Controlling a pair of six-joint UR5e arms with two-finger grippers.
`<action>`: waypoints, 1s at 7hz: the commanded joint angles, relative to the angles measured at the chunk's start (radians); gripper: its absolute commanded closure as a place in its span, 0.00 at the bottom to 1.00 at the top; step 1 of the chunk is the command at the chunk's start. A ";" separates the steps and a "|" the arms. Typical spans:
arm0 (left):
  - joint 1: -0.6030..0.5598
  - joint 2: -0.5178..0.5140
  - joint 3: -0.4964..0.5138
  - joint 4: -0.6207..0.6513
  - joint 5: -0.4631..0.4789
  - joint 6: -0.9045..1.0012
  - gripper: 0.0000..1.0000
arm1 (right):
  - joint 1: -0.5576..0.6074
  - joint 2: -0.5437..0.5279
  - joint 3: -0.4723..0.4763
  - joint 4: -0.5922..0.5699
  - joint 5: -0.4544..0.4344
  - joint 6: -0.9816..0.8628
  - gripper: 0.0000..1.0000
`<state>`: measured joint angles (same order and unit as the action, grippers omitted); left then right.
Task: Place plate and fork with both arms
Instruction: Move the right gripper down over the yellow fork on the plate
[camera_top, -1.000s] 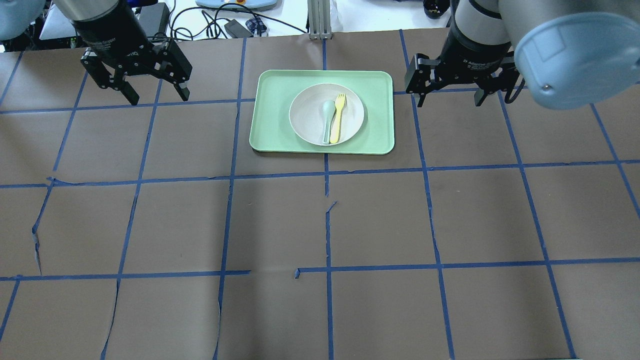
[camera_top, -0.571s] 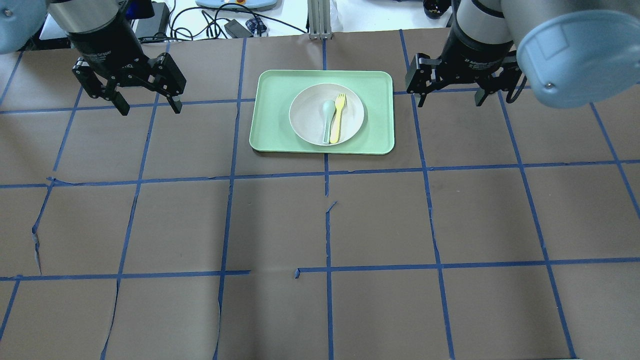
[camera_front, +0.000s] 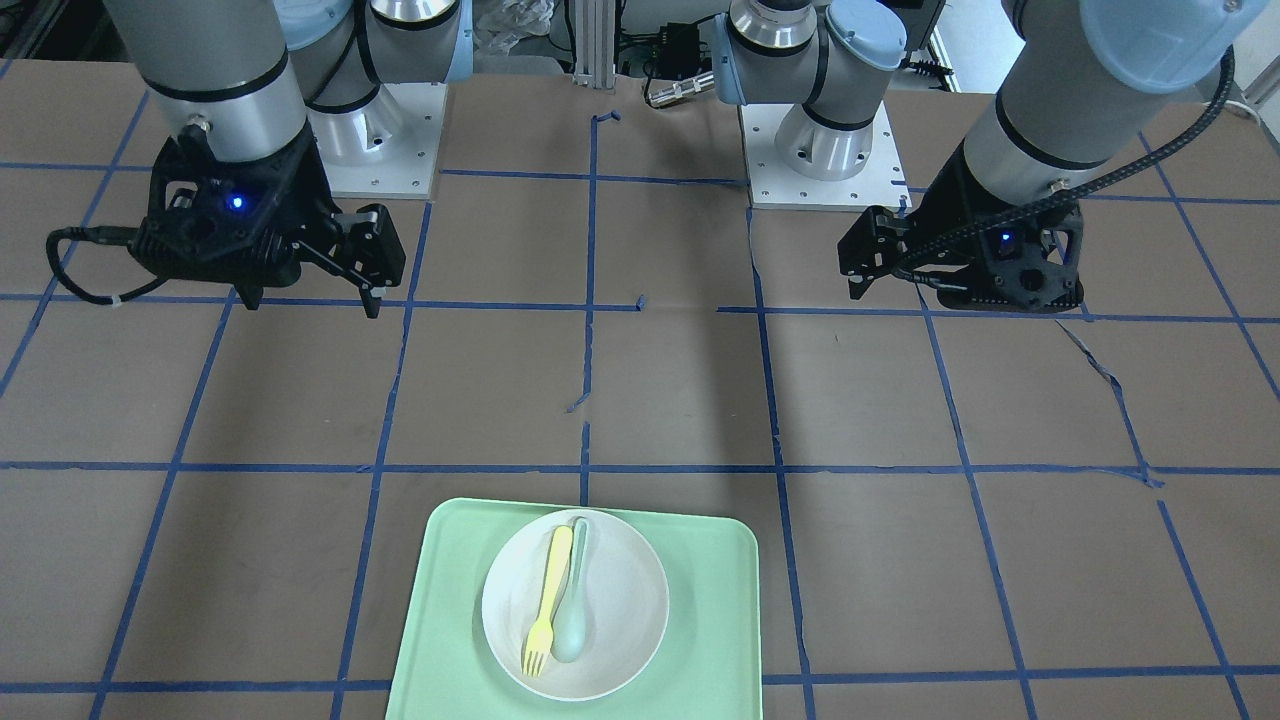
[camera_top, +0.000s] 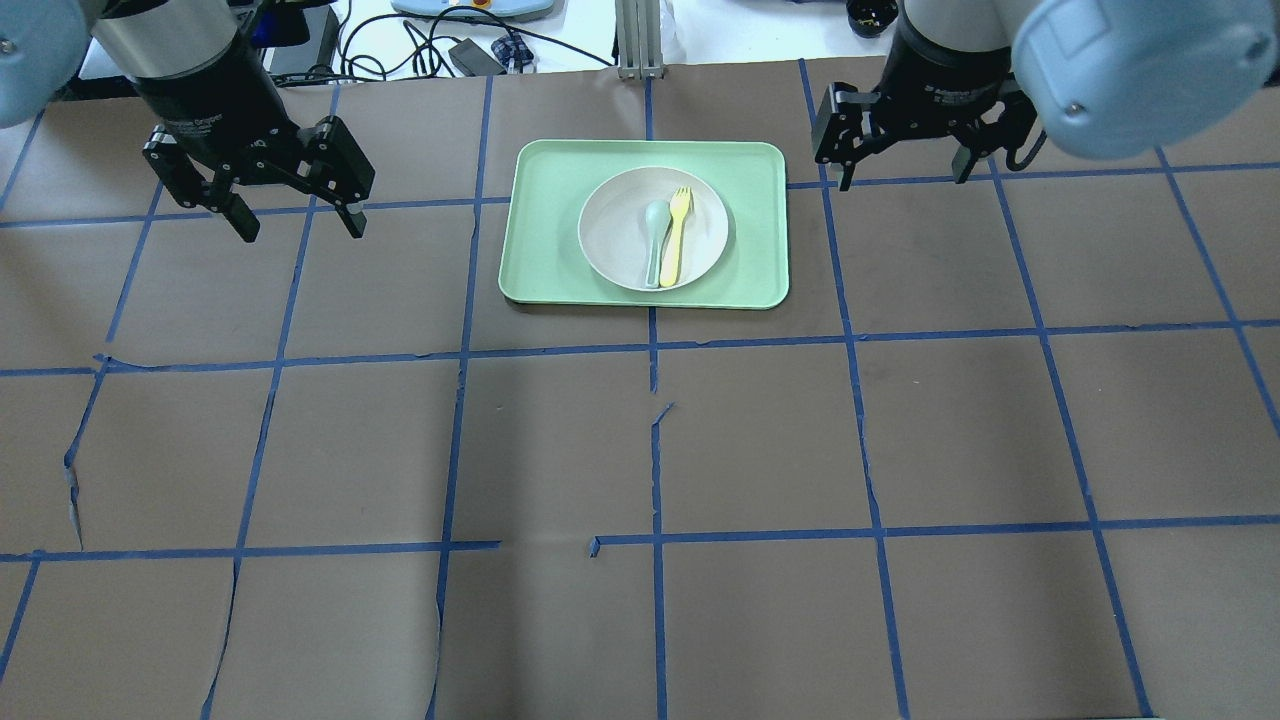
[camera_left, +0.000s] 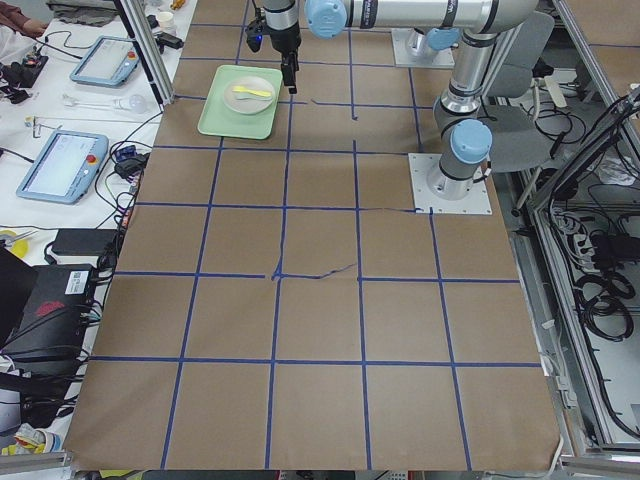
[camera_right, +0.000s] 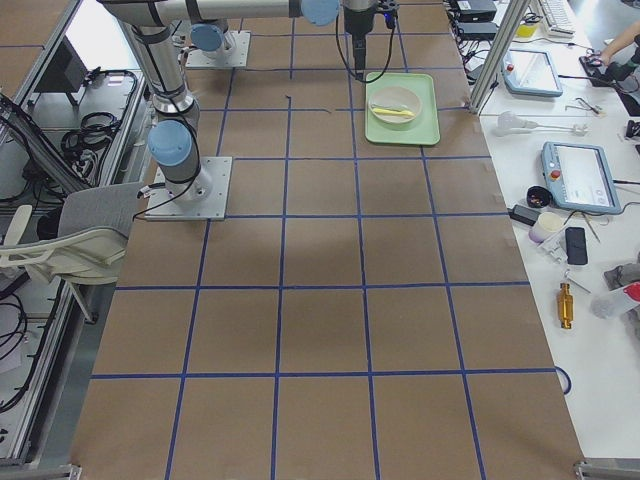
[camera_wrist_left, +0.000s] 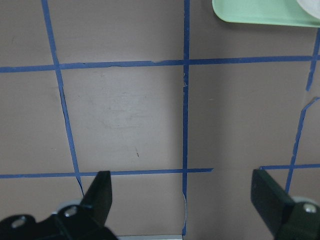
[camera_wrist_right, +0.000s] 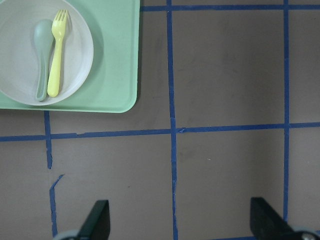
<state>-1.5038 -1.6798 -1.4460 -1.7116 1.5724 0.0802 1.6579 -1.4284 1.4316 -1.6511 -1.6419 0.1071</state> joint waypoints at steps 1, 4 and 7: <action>-0.001 0.023 -0.043 0.024 0.001 0.001 0.00 | 0.014 0.217 -0.196 0.002 0.028 0.005 0.00; 0.001 0.034 -0.091 0.096 0.004 0.004 0.00 | 0.068 0.432 -0.221 -0.192 0.070 0.060 0.07; 0.005 0.014 -0.093 0.102 -0.003 0.007 0.00 | 0.127 0.554 -0.221 -0.316 0.106 0.164 0.20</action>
<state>-1.5004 -1.6563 -1.5377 -1.6126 1.5727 0.0861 1.7619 -0.9223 1.2113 -1.9135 -1.5390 0.2107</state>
